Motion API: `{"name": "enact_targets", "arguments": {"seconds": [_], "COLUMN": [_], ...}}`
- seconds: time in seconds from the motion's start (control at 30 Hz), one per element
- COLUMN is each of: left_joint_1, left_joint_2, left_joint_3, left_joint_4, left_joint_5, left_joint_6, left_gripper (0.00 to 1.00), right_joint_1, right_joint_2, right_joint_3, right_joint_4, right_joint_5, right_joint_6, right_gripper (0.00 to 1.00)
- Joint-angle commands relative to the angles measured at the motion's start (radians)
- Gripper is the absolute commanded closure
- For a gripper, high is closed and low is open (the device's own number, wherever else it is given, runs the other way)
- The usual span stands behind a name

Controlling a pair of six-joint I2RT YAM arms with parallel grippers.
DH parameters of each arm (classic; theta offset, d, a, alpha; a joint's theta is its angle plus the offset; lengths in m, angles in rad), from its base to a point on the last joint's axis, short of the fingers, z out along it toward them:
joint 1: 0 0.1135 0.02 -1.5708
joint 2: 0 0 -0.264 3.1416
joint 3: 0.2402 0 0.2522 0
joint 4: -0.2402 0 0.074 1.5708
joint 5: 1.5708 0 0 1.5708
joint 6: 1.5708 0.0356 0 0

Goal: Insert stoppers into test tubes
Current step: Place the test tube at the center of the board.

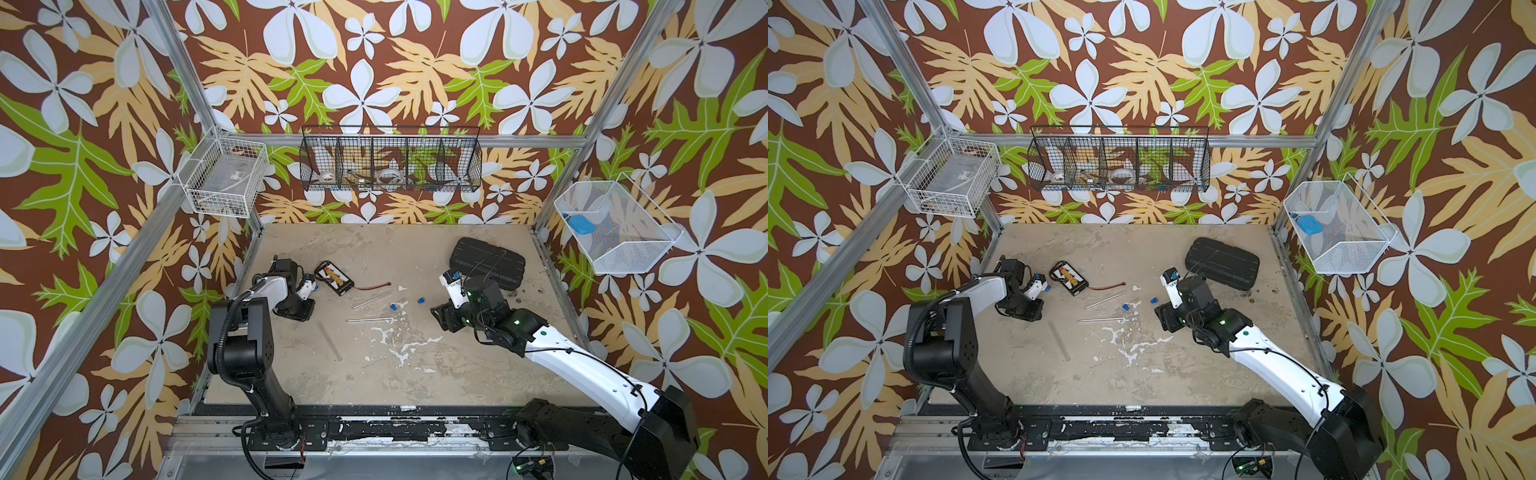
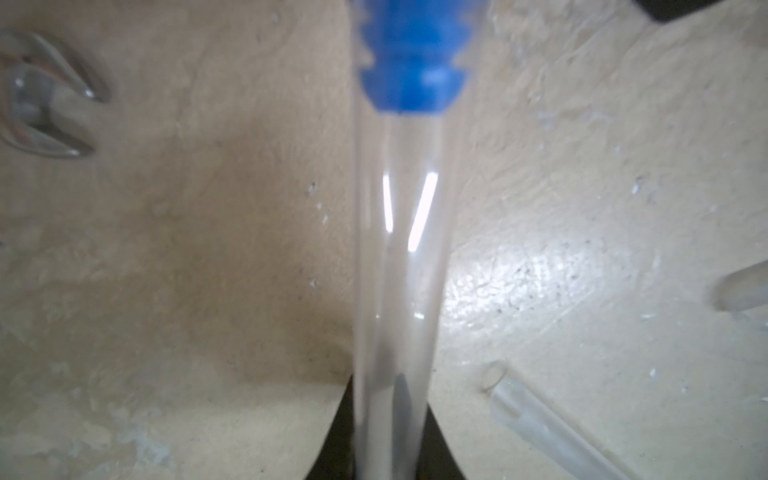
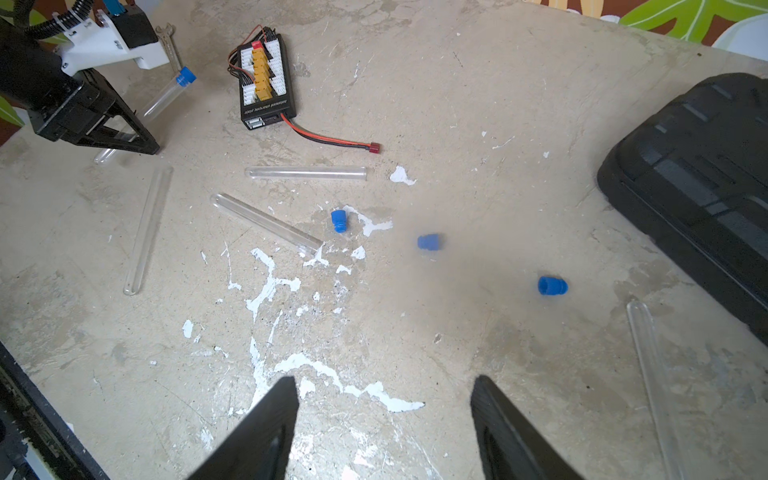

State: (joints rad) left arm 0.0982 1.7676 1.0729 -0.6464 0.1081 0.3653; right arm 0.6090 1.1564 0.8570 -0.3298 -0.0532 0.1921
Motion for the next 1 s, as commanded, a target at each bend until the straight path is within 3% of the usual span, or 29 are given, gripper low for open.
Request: {"name": "enact_targets", "arguments": {"seconds": [0.0,0.37,0.97], "left_joint_1": [0.003,0.001,0.000], "left_joint_2": [0.015,0.053,0.060], "left_joint_3": [0.002,0.016,0.028], "left_joint_4": [-0.031,-0.038,-0.034], "left_joint_5": [-0.040,-0.066,-0.085], "left_joint_6": [0.003,-0.008,-0.017], "left_gripper": [0.95,0.83,0.74], "right_joint_1": [0.000,-0.002,-0.003], "right_joint_2": [-0.003,-0.004,0.015], "right_joint_3": [0.000,0.002,0.014], "right_joint_4": [0.015,0.015,0.022], "right_joint_5": [-0.007,-0.005,-0.006], "right_joint_6": [-0.020,-0.046,-0.047], "right_gripper": [0.32,0.31,0.32]}}
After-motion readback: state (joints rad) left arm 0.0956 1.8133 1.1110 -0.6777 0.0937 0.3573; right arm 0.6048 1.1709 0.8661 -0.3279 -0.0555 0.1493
